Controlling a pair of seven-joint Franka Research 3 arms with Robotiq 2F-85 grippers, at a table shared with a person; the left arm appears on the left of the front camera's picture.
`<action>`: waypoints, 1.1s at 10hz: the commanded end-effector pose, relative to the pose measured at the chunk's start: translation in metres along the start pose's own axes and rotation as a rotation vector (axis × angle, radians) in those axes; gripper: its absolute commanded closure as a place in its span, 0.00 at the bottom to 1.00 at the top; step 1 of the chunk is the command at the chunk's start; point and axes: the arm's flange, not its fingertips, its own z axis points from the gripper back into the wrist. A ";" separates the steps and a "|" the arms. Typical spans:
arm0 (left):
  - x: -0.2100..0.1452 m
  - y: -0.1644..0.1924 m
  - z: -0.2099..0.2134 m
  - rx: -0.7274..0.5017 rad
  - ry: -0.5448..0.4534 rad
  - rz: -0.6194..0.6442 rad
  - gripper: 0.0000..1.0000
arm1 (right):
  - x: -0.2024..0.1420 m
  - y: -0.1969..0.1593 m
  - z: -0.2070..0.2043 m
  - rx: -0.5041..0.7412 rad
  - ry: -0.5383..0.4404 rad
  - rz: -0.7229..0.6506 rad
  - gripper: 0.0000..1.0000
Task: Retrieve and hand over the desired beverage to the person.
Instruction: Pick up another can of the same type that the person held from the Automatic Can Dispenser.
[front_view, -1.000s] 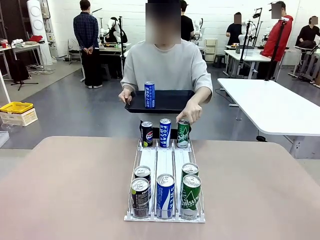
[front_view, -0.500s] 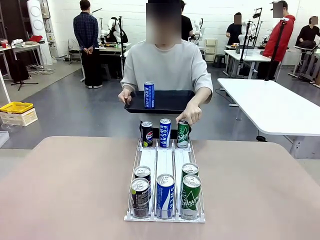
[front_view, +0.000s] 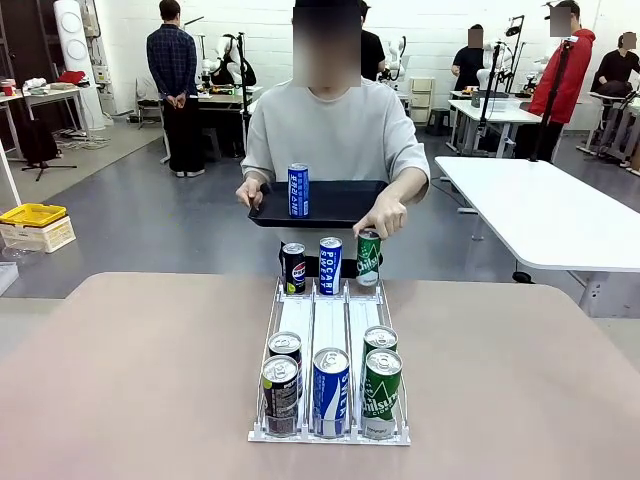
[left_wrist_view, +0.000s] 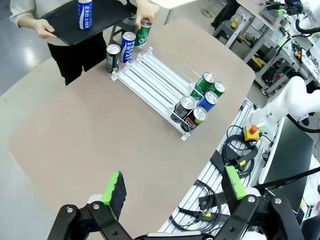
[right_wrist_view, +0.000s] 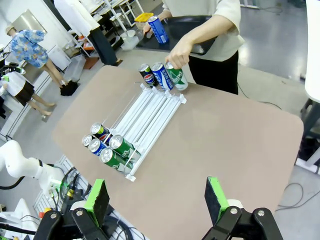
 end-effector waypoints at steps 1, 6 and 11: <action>0.000 0.001 0.003 -0.016 -0.017 -0.017 0.00 | 0.002 -0.001 -0.001 0.027 -0.015 0.016 0.00; 0.000 0.001 0.003 -0.016 -0.017 -0.017 0.00 | 0.002 -0.001 -0.001 0.027 -0.015 0.016 0.00; 0.000 0.001 0.003 -0.016 -0.017 -0.017 0.00 | 0.002 -0.001 -0.001 0.027 -0.015 0.016 0.00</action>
